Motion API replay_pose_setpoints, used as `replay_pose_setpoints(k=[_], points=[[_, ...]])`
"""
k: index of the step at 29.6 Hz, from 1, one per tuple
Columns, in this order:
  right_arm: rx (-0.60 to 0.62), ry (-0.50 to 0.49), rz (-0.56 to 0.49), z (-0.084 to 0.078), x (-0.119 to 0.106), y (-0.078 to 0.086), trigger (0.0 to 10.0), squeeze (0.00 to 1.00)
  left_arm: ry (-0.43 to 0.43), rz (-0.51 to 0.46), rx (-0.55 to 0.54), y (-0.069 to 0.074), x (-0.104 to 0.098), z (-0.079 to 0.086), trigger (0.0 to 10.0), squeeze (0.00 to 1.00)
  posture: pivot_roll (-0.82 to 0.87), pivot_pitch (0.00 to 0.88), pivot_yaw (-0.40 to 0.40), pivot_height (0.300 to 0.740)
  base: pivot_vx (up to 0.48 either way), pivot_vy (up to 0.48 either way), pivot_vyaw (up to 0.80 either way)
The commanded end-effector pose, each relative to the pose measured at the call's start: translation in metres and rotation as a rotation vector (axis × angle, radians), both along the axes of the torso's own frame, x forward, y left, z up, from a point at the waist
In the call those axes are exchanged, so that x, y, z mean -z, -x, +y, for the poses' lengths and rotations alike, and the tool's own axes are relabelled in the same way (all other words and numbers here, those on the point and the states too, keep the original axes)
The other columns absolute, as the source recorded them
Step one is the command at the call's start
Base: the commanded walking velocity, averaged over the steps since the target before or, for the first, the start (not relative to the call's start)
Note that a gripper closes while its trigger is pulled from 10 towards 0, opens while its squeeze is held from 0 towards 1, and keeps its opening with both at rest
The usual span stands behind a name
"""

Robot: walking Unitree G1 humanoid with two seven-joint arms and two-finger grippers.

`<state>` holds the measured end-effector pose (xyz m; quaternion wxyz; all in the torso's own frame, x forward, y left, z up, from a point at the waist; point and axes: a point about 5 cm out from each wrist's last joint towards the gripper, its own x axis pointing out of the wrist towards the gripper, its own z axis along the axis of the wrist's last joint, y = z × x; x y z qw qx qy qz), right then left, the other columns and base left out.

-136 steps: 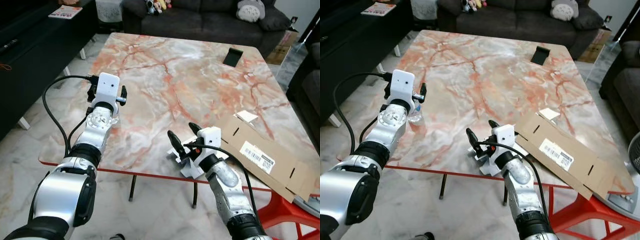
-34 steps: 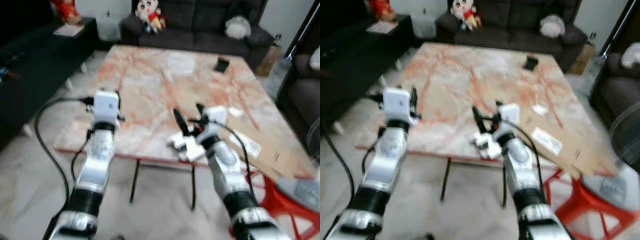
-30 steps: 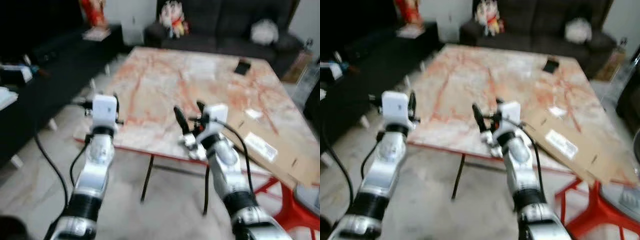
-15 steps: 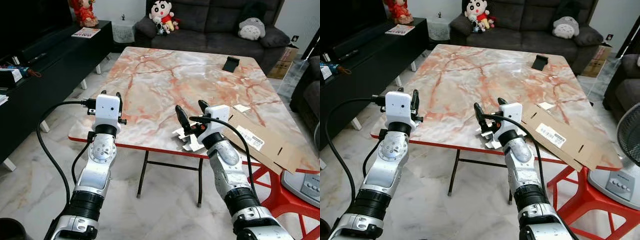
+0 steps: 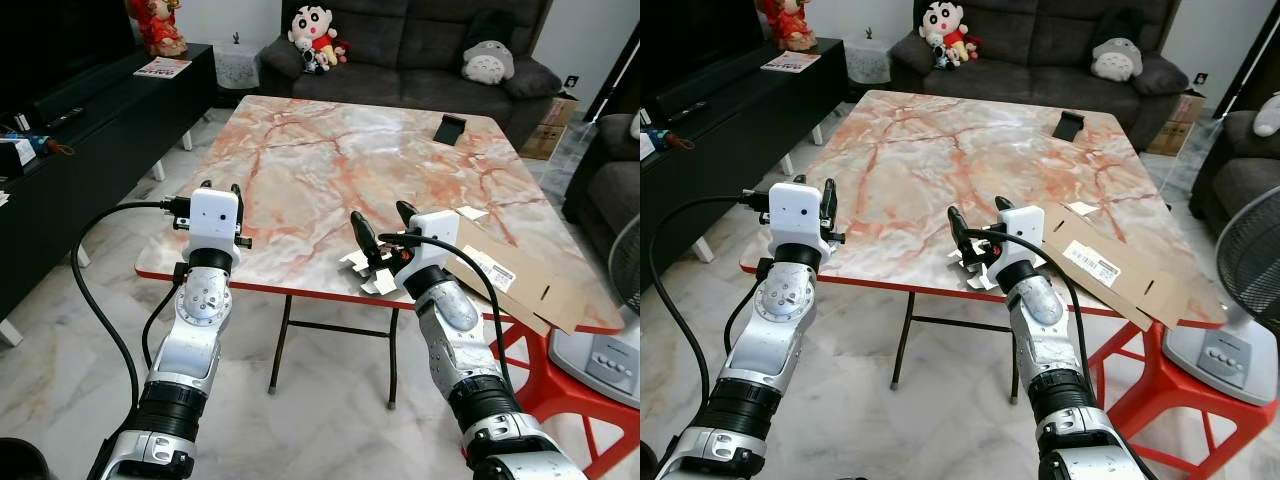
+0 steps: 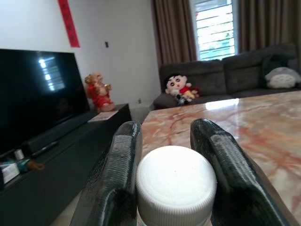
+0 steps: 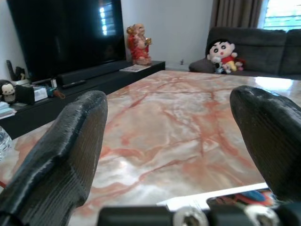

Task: Picking trash to rubbish bin

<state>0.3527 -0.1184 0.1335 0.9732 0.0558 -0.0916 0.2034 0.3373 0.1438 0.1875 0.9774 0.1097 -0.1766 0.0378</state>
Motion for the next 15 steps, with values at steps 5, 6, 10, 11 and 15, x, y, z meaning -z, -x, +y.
replay_pose_setpoints(k=[5,6,10,11,15], points=[[0.019,0.001,0.016,-0.0066,0.003,0.0002,10.0,0.0,-0.014,-0.032,0.008,0.0011,-0.0094,-0.0038,10.0,0.0,-0.01,0.026,-0.061,0.74,-0.164,0.0,0.0],[0.019,0.001,0.016,-0.0066,0.003,0.0002,10.0,0.0,-0.014,-0.032,0.008,0.0011,-0.0094,-0.0038,10.0,0.0,-0.01,0.026,-0.061,0.74,0.0,0.0,0.0],[0.018,0.003,0.017,-0.0069,0.0034,0.0003,10.0,0.0,-0.014,-0.016,-0.006,0.0004,-0.0069,-0.0026,10.0,0.0,-0.01,0.026,-0.062,0.74,0.0,0.0,0.0],[0.019,0.003,0.018,-0.007,0.0034,0.0003,10.0,0.0,-0.011,-0.017,-0.006,0.0004,-0.0069,-0.0026,10.0,0.0,-0.01,0.026,-0.062,0.74,0.0,0.0,0.0],[0.023,0.009,0.03,-0.0092,0.0066,0.001,10.0,0.0,-0.007,0.012,0.017,0.0012,0.0001,-0.0035,10.0,0.0,-0.01,0.027,-0.062,0.74,0.0,0.0,0.0]])
